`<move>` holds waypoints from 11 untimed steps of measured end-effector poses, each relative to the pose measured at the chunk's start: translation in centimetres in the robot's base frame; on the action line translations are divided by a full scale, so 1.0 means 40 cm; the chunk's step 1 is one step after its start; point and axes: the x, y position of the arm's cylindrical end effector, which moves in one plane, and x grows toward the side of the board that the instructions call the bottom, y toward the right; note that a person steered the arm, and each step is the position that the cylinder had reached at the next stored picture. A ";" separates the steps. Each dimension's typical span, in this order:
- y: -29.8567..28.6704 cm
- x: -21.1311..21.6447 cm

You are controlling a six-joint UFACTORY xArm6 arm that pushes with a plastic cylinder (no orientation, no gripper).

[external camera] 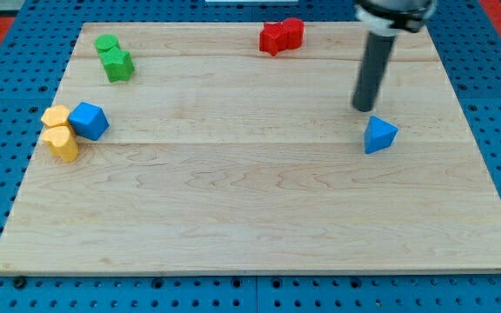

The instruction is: Put the green circle to the bottom of the green star

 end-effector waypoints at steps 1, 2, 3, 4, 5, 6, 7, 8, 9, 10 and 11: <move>0.028 0.152; -0.128 0.103; -0.279 0.074; -0.020 0.088; 0.036 0.148; -0.103 0.178; -0.262 0.146; -0.255 0.169; -0.294 0.178; -0.475 0.146; -0.564 0.170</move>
